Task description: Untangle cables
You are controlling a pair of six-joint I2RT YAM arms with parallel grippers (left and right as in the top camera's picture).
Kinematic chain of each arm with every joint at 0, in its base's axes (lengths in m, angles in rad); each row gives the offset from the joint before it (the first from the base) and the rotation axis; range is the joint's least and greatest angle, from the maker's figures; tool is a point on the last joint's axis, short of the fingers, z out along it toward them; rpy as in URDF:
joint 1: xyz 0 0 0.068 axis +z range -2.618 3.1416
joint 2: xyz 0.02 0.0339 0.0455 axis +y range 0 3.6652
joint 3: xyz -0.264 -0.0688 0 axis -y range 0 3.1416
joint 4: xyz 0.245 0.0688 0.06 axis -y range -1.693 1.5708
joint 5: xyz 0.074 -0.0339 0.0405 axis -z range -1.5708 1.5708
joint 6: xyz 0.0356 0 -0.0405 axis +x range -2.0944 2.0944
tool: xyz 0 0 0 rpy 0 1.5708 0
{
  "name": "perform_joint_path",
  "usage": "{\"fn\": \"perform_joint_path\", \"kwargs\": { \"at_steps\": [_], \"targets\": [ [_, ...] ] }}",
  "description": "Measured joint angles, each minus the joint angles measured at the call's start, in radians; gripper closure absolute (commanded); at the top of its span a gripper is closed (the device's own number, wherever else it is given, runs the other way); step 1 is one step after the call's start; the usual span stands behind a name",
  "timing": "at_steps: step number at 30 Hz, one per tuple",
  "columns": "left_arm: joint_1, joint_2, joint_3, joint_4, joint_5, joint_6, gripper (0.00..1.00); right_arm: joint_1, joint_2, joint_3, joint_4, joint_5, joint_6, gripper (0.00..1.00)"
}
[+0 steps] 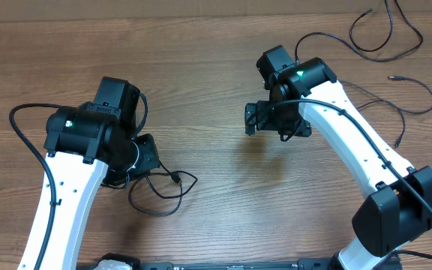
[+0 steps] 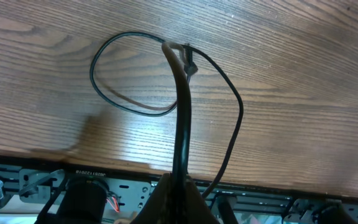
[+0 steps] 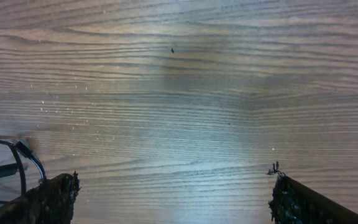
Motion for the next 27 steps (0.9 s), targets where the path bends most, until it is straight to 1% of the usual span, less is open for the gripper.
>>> {"fn": "perform_joint_path", "kwargs": {
  "at_steps": [8,19,24,27],
  "targets": [
    [0.0,0.0,0.0,0.044,0.0,0.0,0.96,0.0,0.0,0.0,0.01,0.0,0.001,0.0],
    [0.0,0.011,0.0,0.196,-0.027,-0.023,0.95,0.0,0.0,0.0,0.019,0.0,0.001,0.0],
    [0.0,0.049,0.0,0.212,-0.039,-0.028,0.96,0.0,0.0,0.0,0.063,0.0,0.002,0.0],
    [0.0,0.074,0.0,0.249,-0.038,-0.03,0.96,0.0,0.0,0.0,0.087,-0.003,0.002,0.0]
  ]
}}
